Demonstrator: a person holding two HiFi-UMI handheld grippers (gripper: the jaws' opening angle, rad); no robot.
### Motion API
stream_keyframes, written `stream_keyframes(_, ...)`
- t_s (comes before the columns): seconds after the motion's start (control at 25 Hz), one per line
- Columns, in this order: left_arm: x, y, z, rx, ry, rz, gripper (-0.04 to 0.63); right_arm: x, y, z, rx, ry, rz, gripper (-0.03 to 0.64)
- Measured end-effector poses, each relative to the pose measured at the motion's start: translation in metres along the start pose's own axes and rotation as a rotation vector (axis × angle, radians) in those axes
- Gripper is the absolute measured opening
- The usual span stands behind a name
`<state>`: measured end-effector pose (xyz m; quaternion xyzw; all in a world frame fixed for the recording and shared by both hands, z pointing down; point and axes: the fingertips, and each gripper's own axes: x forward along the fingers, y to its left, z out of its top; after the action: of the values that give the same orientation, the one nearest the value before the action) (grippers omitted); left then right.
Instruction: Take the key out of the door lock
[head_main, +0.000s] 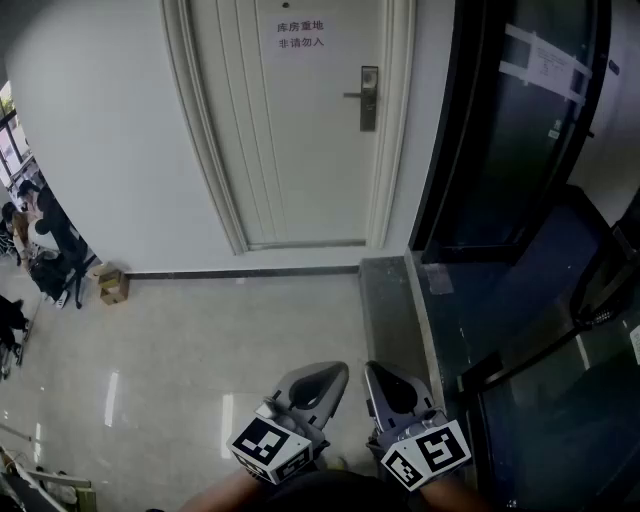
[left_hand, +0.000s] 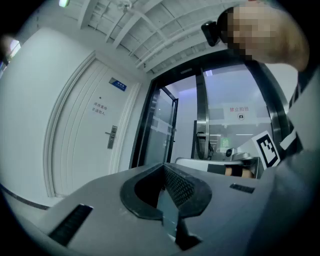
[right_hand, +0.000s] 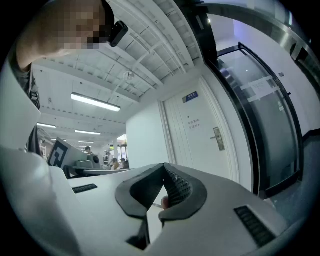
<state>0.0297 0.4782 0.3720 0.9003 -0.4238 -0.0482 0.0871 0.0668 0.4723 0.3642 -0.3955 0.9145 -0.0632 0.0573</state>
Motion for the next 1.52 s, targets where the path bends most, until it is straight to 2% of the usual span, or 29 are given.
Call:
stream_keyframes(0.36,0.03,0.045,-0.001,-0.006,0.006,-0.006,0.005,0.043,-0.025,-0.007,0.006,0.015,-0.007,0.008)
stream_keyframes(0.8,0.099,0.152,0.031,0.008,-0.009,-0.058,0.005,0.158,-0.077,0.007,-0.009,-0.006,-0.082,0.008)
stream_keyframes(1.08,0.126,0.224,0.042,0.007,-0.021,-0.073,0.005,0.233,-0.095,0.006,-0.026,-0.014,-0.099,0.008)
stream_keyframes(1.52,0.178,0.291,0.05,-0.011,-0.028,-0.06,0.005,0.309,-0.142,0.007,-0.042,-0.002,-0.097,0.008)
